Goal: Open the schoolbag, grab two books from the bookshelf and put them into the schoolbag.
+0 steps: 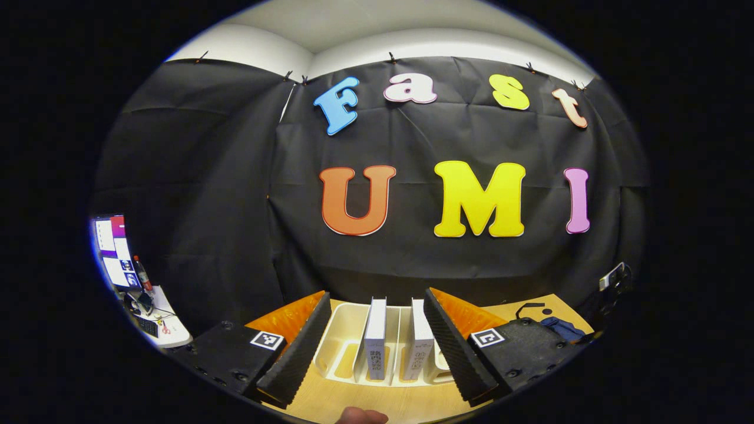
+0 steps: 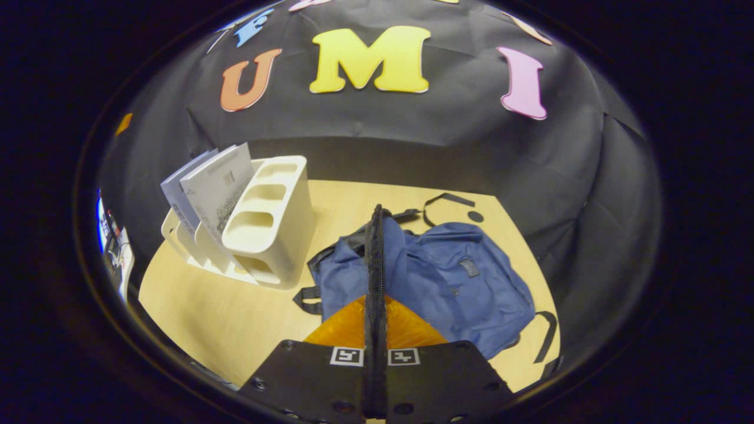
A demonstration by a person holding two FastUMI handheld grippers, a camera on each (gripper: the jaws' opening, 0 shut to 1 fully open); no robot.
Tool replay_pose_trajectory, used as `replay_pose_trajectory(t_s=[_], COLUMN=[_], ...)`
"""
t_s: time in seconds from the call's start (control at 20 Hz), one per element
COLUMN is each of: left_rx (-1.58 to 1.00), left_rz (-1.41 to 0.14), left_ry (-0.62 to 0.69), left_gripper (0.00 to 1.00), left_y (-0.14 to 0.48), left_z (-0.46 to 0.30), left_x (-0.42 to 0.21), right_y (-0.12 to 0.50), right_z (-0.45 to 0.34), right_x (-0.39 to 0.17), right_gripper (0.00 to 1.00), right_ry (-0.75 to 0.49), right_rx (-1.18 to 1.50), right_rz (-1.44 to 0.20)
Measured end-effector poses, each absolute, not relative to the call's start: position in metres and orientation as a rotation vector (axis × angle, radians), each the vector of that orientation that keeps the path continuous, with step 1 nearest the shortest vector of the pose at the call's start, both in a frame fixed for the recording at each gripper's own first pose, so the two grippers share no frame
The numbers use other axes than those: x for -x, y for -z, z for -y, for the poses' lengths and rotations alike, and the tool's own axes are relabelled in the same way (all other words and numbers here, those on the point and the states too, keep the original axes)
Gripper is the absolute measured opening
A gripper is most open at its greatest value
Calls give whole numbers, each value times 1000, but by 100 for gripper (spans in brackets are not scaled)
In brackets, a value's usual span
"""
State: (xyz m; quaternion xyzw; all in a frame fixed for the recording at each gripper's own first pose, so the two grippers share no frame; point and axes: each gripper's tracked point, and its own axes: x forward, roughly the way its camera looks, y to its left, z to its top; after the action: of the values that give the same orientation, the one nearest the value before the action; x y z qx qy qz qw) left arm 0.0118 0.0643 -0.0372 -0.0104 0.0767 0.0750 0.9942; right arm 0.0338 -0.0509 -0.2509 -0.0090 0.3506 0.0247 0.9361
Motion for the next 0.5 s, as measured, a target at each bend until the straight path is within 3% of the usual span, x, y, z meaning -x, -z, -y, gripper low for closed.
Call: replay_pose_trajectory(t_s=[0.2,0.5], left_rx=[1,40], left_rz=[-165,-302], left_ry=[-97,-20], left_gripper=[99,99], left_y=[32,48], left_z=[-45,-18], left_x=[-43,-90], right_y=[227,204], right_z=[117,196], right_x=[-31,-43], right_gripper=[0,0], right_ry=[25,60], right_rx=[-34,-26], right_rz=[-712,-687])
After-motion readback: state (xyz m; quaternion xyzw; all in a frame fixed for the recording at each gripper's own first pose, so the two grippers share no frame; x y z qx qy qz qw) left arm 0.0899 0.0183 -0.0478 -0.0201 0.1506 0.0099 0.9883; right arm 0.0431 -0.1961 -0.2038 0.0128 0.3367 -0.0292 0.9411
